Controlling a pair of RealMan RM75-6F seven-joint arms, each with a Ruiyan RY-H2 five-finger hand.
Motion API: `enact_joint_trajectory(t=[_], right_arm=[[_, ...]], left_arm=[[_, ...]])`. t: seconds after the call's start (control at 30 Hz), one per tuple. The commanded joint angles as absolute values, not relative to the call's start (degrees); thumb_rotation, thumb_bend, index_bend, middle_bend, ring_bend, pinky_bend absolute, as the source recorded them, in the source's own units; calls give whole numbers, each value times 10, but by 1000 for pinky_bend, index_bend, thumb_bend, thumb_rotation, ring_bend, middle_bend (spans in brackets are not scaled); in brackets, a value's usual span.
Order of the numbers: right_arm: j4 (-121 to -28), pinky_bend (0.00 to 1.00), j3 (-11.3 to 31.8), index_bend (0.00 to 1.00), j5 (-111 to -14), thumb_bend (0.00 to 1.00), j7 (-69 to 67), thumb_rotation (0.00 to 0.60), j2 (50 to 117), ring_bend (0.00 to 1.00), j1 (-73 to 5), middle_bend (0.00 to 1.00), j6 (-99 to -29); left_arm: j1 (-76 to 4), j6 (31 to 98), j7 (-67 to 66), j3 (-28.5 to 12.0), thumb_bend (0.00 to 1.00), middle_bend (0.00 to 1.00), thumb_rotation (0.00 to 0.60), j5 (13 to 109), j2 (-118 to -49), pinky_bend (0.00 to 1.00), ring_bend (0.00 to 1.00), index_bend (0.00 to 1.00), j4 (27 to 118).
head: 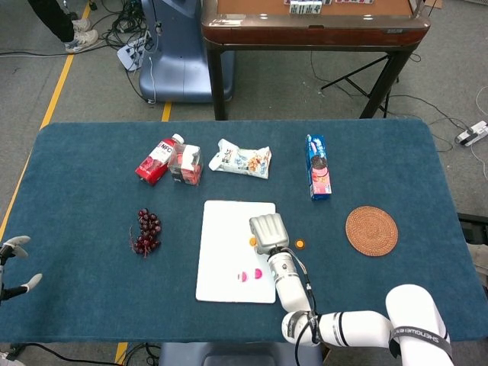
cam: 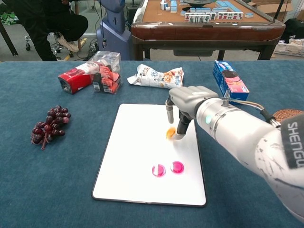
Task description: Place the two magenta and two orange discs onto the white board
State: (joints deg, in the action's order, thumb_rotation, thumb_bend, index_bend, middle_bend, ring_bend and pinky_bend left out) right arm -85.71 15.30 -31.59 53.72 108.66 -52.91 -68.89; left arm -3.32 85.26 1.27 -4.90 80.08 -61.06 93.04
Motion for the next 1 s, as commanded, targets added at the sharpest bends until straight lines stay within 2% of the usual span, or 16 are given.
enact_joint_trajectory(t=[0.03, 0.23, 0.5, 0.73, 1.0], right_arm=[[-851, 1000, 153, 401, -323, 46, 531, 600, 1089, 1000, -529, 1000, -686], [-858, 1000, 152, 376, -329, 18, 528, 600, 1080, 1000, -525, 1000, -688], [-922, 1000, 136, 376, -337, 153, 553, 600, 1024, 1000, -506, 1000, -724], [-996, 1000, 105, 377, -339, 168, 583, 600, 940, 1000, -482, 1000, -750], [-1022, 1000, 62, 393, -363, 173, 561, 600, 882, 1000, -450, 1000, -743]], left_arm=[[-33, 853, 14, -49, 26, 471, 600, 801, -610, 545, 400, 348, 930], [-32, 854, 15, -50, 26, 471, 600, 801, -609, 544, 400, 348, 931], [-34, 851, 14, -50, 25, 471, 600, 799, -610, 544, 400, 348, 929], [-35, 851, 2, -48, 26, 471, 600, 801, -614, 545, 401, 348, 931], [-35, 852, -9, -46, 26, 472, 600, 802, -616, 544, 401, 348, 934]])
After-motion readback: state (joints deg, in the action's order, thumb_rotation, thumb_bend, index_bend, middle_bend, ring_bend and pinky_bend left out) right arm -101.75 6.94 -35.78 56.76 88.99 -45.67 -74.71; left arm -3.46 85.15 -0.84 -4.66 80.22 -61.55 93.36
